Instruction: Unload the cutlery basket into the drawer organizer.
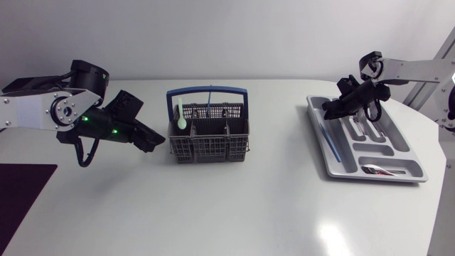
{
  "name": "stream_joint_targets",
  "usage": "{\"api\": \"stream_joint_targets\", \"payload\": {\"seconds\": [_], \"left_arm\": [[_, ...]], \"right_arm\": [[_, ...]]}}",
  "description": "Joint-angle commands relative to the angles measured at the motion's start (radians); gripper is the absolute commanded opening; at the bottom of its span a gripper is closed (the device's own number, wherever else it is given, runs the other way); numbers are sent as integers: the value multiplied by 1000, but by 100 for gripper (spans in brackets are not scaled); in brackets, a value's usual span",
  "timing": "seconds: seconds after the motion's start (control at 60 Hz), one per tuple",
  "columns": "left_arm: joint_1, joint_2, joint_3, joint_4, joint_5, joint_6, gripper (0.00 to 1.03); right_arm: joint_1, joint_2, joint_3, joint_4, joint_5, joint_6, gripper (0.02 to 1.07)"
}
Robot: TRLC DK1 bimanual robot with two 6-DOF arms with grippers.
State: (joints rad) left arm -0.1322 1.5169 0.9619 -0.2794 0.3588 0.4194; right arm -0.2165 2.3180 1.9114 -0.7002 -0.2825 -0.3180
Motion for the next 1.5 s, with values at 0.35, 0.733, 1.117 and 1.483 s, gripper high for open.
{"api": "stream_joint_targets", "payload": {"seconds": [0.35, 0.733, 1.117, 1.483], "left_arm": [[62, 95, 75, 39, 6, -34, 56], [37, 220, 141, 46, 6, -34, 56], [-37, 223, 123, 49, 6, -33, 50], [-73, 104, 11, 49, 6, -13, 51]], "right_arm": [[236, -502, -532, 226, 48, 39, 66], [523, -502, -604, 315, 42, 96, 61], [638, -483, -615, 317, 40, 132, 16], [674, -615, -750, 320, 6, 132, 16]]}}
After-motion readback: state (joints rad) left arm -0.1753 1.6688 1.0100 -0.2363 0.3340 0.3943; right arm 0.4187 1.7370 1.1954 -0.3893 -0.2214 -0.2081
